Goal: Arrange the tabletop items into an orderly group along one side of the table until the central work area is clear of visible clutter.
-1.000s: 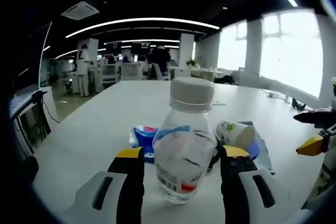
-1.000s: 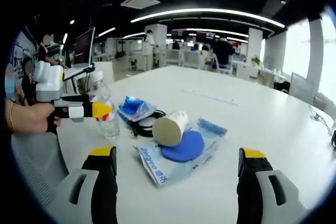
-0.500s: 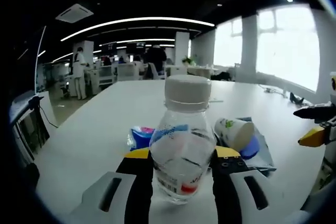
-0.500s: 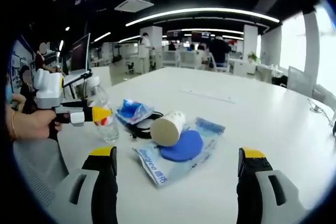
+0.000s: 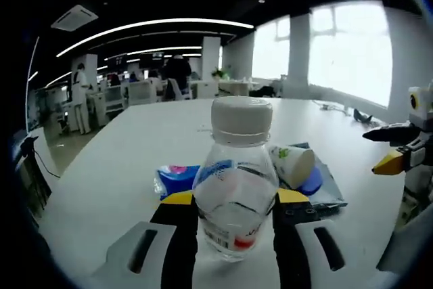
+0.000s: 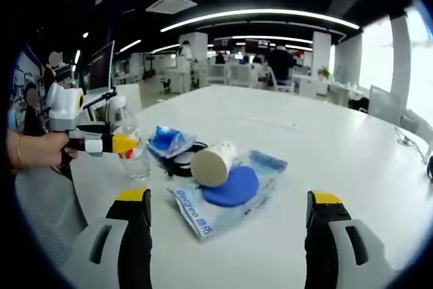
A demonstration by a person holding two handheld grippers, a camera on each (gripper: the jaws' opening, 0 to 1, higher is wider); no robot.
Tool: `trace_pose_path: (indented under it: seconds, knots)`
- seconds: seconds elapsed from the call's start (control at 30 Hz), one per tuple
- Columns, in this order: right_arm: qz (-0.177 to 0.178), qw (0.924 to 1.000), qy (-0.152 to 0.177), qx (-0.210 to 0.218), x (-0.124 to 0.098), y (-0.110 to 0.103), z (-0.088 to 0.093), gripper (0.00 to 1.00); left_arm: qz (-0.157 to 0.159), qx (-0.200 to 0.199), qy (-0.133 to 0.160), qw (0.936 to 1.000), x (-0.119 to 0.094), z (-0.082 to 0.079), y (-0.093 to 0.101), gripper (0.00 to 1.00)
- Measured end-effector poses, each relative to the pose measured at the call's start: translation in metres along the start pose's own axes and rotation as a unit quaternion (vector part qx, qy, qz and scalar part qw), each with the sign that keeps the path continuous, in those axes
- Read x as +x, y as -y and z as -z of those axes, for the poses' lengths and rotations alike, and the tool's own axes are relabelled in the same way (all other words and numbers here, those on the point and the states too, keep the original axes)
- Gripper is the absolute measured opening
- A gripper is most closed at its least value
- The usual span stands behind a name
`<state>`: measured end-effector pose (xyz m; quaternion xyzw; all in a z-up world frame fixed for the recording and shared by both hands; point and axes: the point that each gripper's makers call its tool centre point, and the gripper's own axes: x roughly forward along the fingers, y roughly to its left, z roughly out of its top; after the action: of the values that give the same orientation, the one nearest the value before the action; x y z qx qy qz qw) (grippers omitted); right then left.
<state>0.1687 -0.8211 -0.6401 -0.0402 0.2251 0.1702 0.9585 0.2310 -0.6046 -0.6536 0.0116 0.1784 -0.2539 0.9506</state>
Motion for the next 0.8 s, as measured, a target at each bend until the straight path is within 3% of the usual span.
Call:
trace_pose_path:
  seconds: [0.07,0.43,0.8]
  knots:
    - [-0.001,1.0,-0.003,-0.003,0.001,-0.001,0.001,0.93,0.016,0.008,0.009,0.9998,0.0,-0.001,0.0,0.41]
    - [-0.005,0.9999,-0.01,-0.008,0.003,-0.003,0.0,0.93,0.111,0.048,-0.006,0.9927,-0.001,0.0,0.005,0.4]
    - [-0.004,0.9997,-0.016,-0.017,0.002,-0.006,0.001,0.93,0.204,0.092,-0.021,0.9744,-0.002,0.001,0.015,0.41]
